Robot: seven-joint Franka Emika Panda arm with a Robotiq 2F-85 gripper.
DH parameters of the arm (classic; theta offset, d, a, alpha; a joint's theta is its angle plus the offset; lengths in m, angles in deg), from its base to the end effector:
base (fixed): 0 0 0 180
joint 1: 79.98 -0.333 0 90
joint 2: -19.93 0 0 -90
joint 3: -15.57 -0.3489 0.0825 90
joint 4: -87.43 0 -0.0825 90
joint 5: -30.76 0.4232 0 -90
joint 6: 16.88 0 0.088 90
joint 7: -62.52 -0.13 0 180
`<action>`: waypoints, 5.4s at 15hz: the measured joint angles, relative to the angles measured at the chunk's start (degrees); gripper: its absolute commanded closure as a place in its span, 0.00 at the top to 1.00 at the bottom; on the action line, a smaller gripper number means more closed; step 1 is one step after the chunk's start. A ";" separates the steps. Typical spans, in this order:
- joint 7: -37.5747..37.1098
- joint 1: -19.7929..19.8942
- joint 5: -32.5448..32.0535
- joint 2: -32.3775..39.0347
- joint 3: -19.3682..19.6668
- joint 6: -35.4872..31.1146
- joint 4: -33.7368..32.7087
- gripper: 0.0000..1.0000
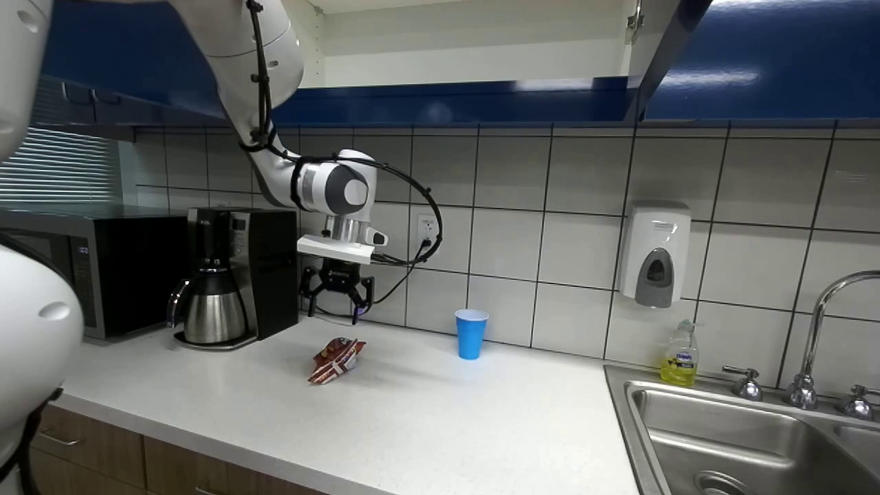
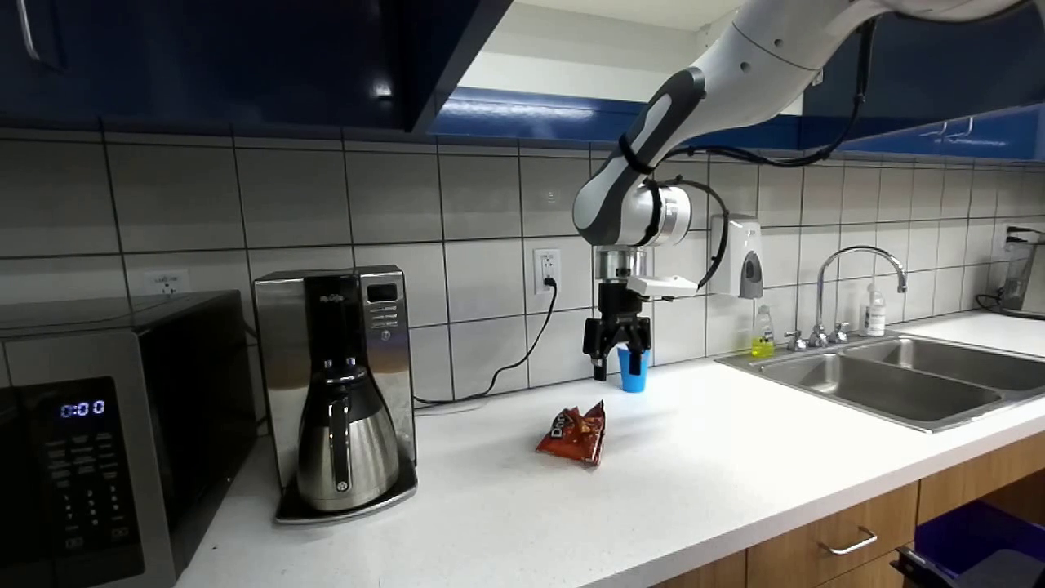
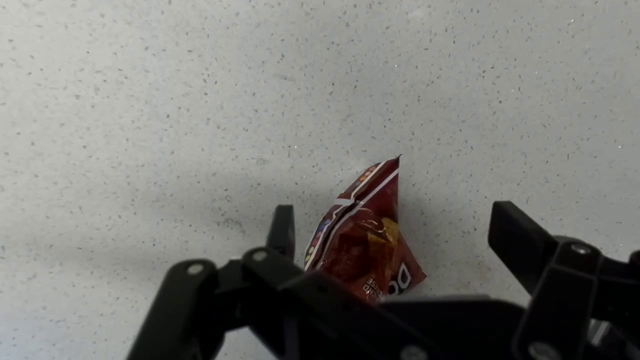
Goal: Put the packet in the cabinet
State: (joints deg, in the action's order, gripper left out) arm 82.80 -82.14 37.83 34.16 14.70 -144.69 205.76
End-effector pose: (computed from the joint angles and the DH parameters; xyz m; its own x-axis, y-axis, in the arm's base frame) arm 0.6093 0.0381 0.2889 0.9450 0.3233 -0.0484 0.3160 -0.9413 -0.1185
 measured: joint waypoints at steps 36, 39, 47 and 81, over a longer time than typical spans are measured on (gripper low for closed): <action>-6.68 -4.46 -9.71 15.46 -1.52 -6.63 -11.65 1.00; -6.95 -4.71 -9.97 16.48 -1.52 -6.63 -12.67 1.00; -8.53 -4.86 -11.69 18.50 -1.52 -6.63 -14.45 1.00; -8.71 -3.46 -10.28 9.96 -1.47 -5.53 -11.22 0.00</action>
State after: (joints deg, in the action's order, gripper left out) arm 74.08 -85.60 27.56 44.12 13.23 -150.22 194.54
